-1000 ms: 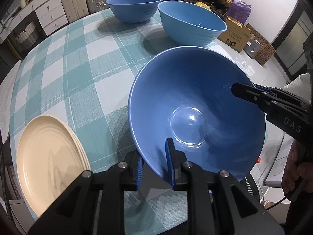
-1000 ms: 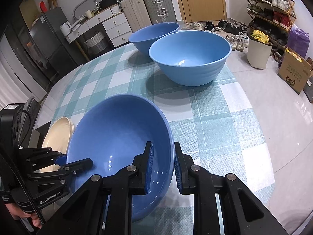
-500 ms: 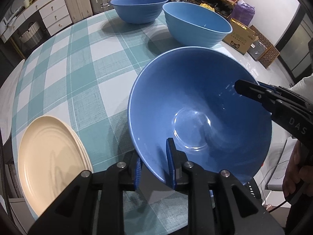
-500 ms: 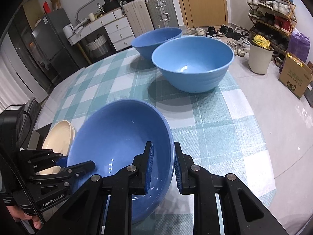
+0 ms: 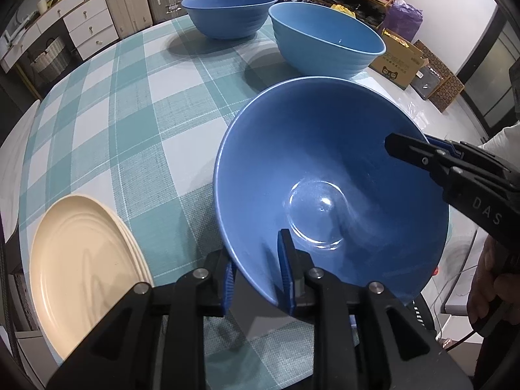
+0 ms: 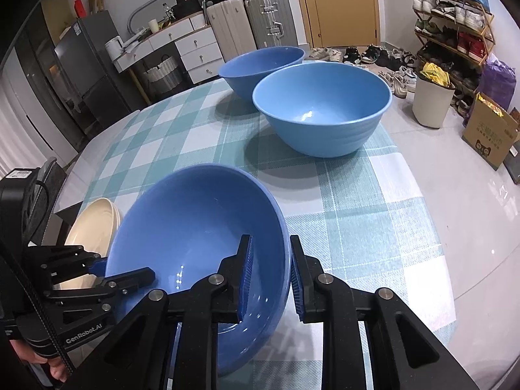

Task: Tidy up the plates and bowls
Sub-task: 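Carry the blue bowl with both tools and lower it beside the plates, then open both tools and release the blue bowl on the cloth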

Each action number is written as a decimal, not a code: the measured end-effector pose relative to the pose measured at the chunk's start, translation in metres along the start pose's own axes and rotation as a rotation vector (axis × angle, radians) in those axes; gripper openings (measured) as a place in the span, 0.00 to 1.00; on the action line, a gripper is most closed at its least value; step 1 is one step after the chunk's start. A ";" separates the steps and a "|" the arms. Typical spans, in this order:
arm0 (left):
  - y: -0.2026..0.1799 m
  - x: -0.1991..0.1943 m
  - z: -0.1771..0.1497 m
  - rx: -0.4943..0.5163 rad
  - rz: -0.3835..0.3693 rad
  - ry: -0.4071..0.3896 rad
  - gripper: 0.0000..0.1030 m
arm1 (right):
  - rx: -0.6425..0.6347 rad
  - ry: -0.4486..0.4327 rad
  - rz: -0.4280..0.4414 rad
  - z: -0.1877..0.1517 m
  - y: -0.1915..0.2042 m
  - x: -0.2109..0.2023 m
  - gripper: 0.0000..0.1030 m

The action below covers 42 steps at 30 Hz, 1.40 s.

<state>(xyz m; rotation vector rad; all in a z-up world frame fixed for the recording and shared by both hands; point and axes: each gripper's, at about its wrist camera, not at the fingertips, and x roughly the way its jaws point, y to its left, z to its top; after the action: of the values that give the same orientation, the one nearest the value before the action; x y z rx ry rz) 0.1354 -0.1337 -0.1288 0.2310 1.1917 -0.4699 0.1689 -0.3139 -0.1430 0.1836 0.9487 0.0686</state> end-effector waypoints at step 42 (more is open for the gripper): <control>0.024 -0.120 -0.033 -0.206 0.204 -0.520 1.00 | -0.172 -0.543 -0.058 -0.015 0.047 -0.149 0.99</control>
<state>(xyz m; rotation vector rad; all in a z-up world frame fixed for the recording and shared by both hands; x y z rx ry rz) 0.0846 -0.0720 -0.0308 0.0443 0.6908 -0.2057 0.0712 -0.2863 -0.0229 0.0105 0.4034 0.0430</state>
